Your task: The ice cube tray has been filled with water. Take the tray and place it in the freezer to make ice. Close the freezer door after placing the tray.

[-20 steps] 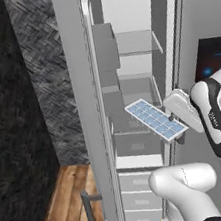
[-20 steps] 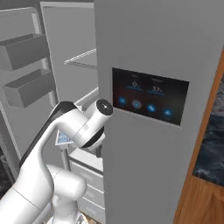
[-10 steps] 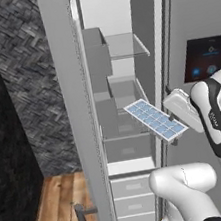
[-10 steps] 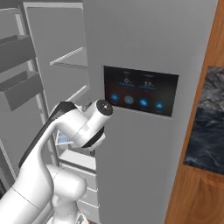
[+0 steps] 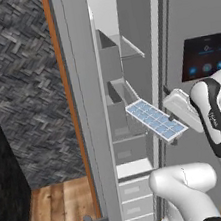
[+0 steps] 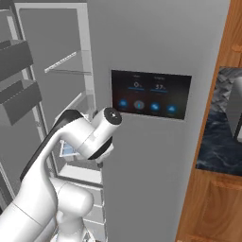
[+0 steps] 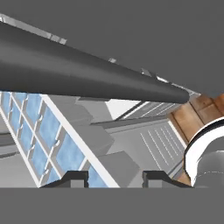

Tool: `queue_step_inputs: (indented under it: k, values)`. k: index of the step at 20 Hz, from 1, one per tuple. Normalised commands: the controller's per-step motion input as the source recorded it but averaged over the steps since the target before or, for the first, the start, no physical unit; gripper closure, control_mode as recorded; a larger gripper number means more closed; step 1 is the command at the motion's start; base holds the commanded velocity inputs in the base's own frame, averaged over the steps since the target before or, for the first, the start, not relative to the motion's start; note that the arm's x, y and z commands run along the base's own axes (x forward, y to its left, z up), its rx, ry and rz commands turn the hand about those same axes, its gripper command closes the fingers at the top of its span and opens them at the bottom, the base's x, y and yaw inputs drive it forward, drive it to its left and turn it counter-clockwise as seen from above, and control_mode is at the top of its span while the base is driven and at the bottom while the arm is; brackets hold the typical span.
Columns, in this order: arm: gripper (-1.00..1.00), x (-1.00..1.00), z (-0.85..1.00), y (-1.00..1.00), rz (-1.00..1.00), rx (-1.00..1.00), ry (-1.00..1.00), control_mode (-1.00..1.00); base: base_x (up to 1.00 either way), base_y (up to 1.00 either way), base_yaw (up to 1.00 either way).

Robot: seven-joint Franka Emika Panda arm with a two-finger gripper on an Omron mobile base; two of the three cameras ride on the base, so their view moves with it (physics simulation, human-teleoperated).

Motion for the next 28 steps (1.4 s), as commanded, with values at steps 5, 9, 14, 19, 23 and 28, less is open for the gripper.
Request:
queue_step_inputs:
  k: [5, 9, 14, 19, 23, 28]
  values:
    - [1.00, 0.01, 0.00, 0.07, -0.09, -0.03, -0.02, -1.00, 0.02, 0.06, -0.15]
    - [1.00, 0.00, 0.00, 0.23, -0.18, -0.05, -0.02, -1.00, 0.00, 0.00, 0.00]
    - [1.00, 0.00, 0.00, 0.28, -0.14, -0.03, -0.01, -1.00, 0.00, 0.00, 0.00]
    - [1.00, 0.00, 0.00, 0.12, -0.10, 0.00, -0.02, -1.00, 0.00, 0.00, 0.00]
    - [1.00, 0.00, 0.00, 0.19, -0.06, 0.00, 0.00, -1.00, 0.00, 0.00, 0.00]
    - [1.00, 0.00, 0.00, 0.22, -0.01, 0.00, -0.01, -1.00, 0.00, 0.00, 0.00]
